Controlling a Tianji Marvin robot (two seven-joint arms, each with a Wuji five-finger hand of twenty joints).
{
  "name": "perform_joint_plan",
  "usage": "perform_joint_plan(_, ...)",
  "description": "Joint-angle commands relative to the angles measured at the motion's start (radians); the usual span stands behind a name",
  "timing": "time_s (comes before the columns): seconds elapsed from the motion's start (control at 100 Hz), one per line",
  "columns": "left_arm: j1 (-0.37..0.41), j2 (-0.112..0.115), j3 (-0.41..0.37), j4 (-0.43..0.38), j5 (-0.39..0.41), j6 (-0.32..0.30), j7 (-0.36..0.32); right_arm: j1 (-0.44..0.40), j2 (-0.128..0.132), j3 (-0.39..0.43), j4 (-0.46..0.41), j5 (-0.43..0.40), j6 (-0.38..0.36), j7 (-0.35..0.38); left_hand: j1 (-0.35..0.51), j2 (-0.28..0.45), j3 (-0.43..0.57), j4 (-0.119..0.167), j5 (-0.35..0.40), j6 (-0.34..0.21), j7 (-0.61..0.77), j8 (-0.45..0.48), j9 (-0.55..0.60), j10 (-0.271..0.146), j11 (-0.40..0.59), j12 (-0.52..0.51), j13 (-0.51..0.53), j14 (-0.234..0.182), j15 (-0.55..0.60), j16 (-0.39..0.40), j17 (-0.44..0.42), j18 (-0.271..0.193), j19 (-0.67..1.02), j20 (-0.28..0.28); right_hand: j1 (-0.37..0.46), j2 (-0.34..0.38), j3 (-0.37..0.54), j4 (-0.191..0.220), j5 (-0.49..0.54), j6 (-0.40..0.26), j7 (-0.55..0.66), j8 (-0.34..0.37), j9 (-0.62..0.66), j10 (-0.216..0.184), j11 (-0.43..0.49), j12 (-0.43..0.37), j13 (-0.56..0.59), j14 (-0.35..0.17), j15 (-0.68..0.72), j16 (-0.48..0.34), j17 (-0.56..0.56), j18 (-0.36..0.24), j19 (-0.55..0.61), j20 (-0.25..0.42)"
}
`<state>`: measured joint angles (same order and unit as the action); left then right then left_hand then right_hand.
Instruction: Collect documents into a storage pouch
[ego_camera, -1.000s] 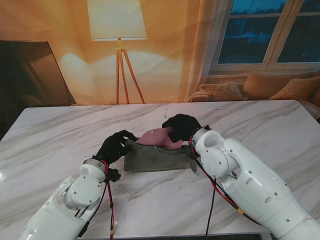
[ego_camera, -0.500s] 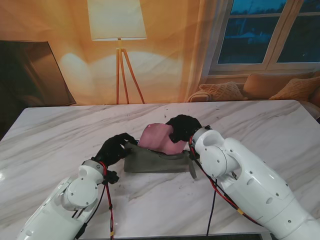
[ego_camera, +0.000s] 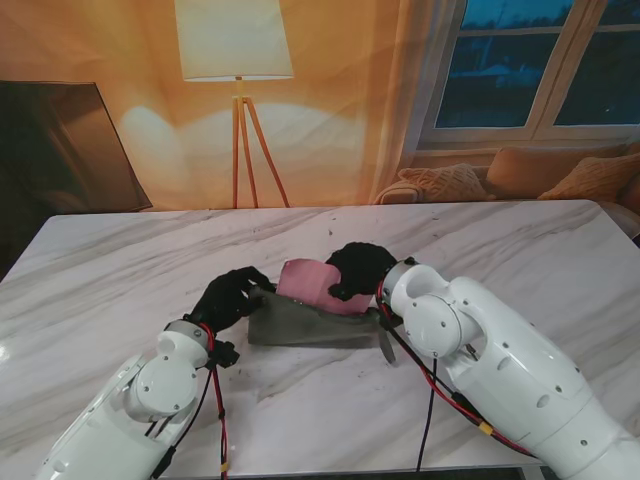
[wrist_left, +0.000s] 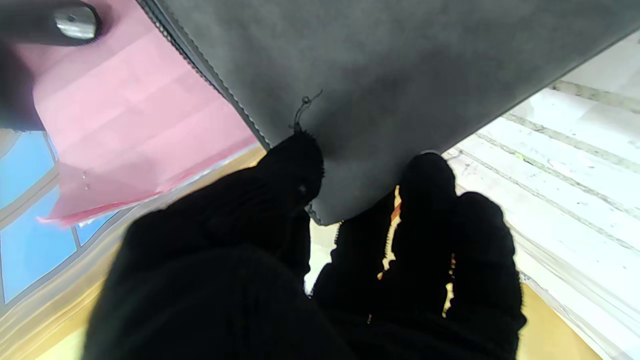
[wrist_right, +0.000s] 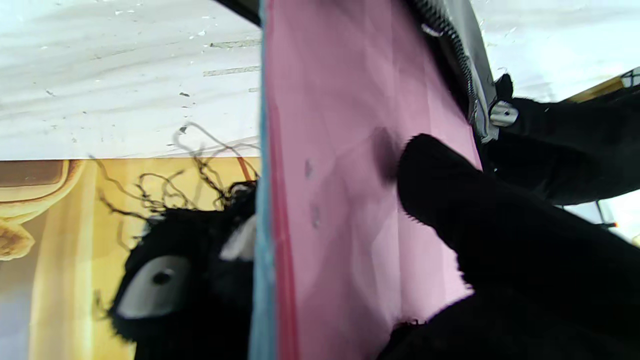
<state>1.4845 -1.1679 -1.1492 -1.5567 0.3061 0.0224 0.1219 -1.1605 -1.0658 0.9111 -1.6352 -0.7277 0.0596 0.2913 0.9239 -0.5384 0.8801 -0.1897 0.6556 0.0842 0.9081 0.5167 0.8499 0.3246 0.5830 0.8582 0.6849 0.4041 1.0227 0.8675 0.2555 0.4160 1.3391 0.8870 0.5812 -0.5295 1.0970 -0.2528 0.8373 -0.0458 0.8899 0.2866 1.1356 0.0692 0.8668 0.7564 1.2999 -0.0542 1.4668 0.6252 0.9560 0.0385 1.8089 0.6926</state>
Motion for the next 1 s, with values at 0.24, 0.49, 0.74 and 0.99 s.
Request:
perform_joint_plan(0.24, 0.005, -0.011, -0.003, -0.01, -0.012, 0.016, 0.008, -0.036, 0.013, 0.018, -0.047, -0.023, -0.04, 0.041, 0.059, 0.002, -0.036, -0.006, 0.024, 0.023, 0.073, 0.019, 0.064, -0.009, 0.025, 0.039, 0.058, 0.041, 0.04, 0.008, 0.028, -0.042, 0.013, 0.008, -0.189, 0.025, -0.032, 0.039, -0.07, -0.05, -0.159, 0.116, -0.129, 0.028, -0.077, -0.019, -0.232, 0.045, -0.205, -0.003, -0.267, 0.006, -0.049, 0.09)
perform_joint_plan(0.49, 0.011, -0.015, -0.005, -0.019, -0.034, 0.036, 0.013, -0.071, 0.004, 0.051, -0.059, -0.044, -0.042, -0.025, 0.08, 0.01, -0.047, -0.004, 0.018, 0.032, 0.08, 0.035, 0.07, -0.002, 0.019, 0.044, 0.06, 0.048, 0.045, 0.004, 0.029, -0.041, 0.014, 0.009, -0.276, 0.054, -0.028, 0.139, -0.112, -0.064, -0.329, 0.234, -0.318, 0.002, -0.259, -0.119, -0.438, 0.059, -0.527, -0.056, -0.484, 0.037, -0.312, 0.111)
perform_joint_plan(0.74, 0.007, -0.016, -0.004, -0.016, -0.039, 0.035, 0.014, -0.109, -0.016, 0.089, -0.065, -0.066, -0.039, -0.153, 0.079, 0.012, -0.052, -0.003, 0.017, 0.032, 0.077, 0.038, 0.072, -0.012, 0.019, 0.046, 0.057, 0.047, 0.048, 0.003, 0.026, -0.042, 0.014, 0.01, -0.202, -0.018, 0.002, 0.043, -0.116, -0.103, -0.25, 0.205, -0.312, -0.001, -0.22, -0.115, -0.422, 0.042, -0.504, -0.033, -0.467, 0.024, -0.321, 0.132)
perform_joint_plan(0.99, 0.004, -0.018, -0.002, -0.012, -0.041, 0.032, 0.018, -0.113, -0.028, 0.076, -0.041, -0.077, -0.044, -0.228, 0.079, 0.013, -0.053, -0.002, 0.016, 0.031, 0.075, 0.047, 0.069, 0.001, 0.017, 0.047, 0.052, 0.047, 0.05, 0.001, 0.021, -0.044, 0.012, 0.013, -0.014, -0.121, 0.039, -0.041, -0.001, -0.162, 0.054, 0.061, -0.103, -0.017, -0.073, -0.009, -0.23, 0.002, -0.292, 0.004, -0.264, 0.001, -0.159, 0.107)
